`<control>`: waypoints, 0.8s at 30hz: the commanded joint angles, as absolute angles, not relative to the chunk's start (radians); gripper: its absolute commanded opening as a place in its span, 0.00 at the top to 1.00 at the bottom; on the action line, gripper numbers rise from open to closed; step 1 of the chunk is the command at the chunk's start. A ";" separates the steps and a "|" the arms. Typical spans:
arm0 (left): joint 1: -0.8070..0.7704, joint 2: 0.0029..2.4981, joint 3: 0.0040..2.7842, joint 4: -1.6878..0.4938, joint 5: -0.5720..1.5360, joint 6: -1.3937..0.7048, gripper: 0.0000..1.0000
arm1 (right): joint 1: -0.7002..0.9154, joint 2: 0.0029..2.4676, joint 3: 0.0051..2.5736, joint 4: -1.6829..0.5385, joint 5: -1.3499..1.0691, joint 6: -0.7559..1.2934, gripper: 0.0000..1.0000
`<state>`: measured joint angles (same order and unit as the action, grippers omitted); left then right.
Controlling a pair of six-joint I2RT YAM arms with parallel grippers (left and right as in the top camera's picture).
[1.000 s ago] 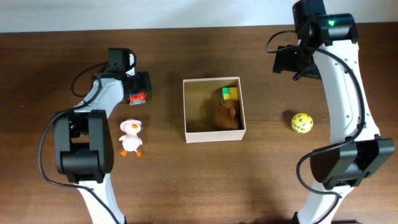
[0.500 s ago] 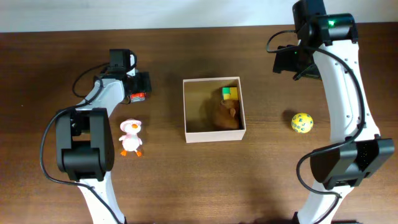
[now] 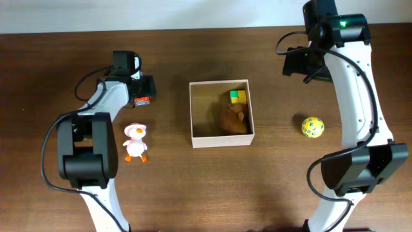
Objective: Pack container
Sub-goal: 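Lower the left gripper toward the fire truck to grasp it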
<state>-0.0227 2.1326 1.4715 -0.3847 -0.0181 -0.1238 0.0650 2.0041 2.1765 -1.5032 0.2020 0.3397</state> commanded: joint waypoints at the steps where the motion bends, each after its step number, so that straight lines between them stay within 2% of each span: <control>1: -0.017 2.009 1.517 -0.397 -0.021 -0.080 0.16 | 0.065 1.988 2.192 -1.504 0.218 0.345 0.01; 11: -0.017 1.993 1.784 -0.694 -0.019 -0.058 0.19 | 0.065 1.988 2.192 -1.504 0.218 0.345 0.01; 24: -0.005 2.064 1.816 -0.824 0.023 -0.059 0.21 | 0.065 1.988 2.192 -1.504 0.218 0.345 0.01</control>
<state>-0.0116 2.0258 1.8004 -0.8143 -0.0105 -0.0715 0.0650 2.0041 2.1765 -1.5032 0.2020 0.3405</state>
